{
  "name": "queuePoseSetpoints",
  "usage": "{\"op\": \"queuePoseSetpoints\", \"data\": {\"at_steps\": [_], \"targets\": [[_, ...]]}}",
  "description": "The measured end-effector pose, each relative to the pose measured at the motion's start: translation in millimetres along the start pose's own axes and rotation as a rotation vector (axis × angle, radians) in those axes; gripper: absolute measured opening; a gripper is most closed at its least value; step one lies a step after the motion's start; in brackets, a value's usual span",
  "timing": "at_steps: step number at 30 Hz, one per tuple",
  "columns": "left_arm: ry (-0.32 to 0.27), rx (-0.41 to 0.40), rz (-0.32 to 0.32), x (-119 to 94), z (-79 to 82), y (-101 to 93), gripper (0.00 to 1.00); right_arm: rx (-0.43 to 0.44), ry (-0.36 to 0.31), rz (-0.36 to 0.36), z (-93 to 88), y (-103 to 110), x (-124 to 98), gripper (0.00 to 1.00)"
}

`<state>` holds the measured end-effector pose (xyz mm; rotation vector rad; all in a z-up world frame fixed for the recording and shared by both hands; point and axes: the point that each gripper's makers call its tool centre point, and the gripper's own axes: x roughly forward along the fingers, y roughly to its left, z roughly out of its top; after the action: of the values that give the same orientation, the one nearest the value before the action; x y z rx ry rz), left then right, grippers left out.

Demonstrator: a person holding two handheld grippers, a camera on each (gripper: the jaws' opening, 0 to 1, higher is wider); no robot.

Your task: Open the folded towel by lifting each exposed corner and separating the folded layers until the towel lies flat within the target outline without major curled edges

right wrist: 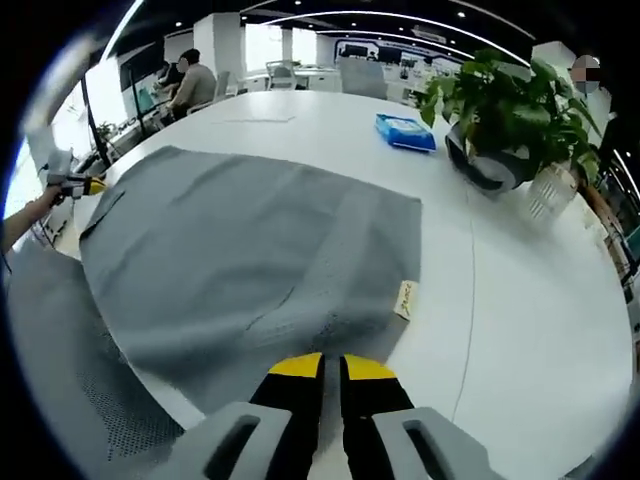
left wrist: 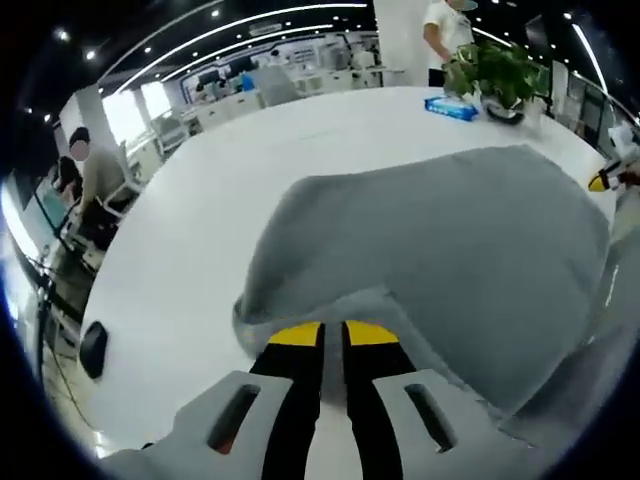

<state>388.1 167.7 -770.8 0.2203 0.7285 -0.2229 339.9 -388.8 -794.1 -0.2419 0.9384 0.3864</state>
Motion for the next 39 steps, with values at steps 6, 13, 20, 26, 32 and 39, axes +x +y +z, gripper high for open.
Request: {"op": "queuePoseSetpoints", "data": {"at_steps": [6,13,20,26,32,39], "targets": [[-0.011,-0.05,-0.033,16,7.0,-19.2,0.07,-0.066,0.044,0.022,-19.8,23,-3,0.03],[0.012,0.0,-0.027,34,12.6,-27.6,0.1,-0.051,0.058,0.04,-35.8,33,-6,0.03],[0.066,0.078,-0.002,47,0.2,-23.3,0.12,-0.038,0.063,0.036,-43.9,34,-6,0.03],[0.068,0.033,0.025,49,-3.8,-19.3,0.1,-0.026,0.061,0.034,-45.9,35,-4,0.03],[0.071,0.077,0.025,51,-3.7,-20.9,0.05,-0.025,0.064,0.04,-45.6,35,-3,0.03],[0.074,0.084,0.015,49,-4.2,-18.7,0.03,-0.032,0.079,0.046,-45.8,33,-3,0.0]]}}
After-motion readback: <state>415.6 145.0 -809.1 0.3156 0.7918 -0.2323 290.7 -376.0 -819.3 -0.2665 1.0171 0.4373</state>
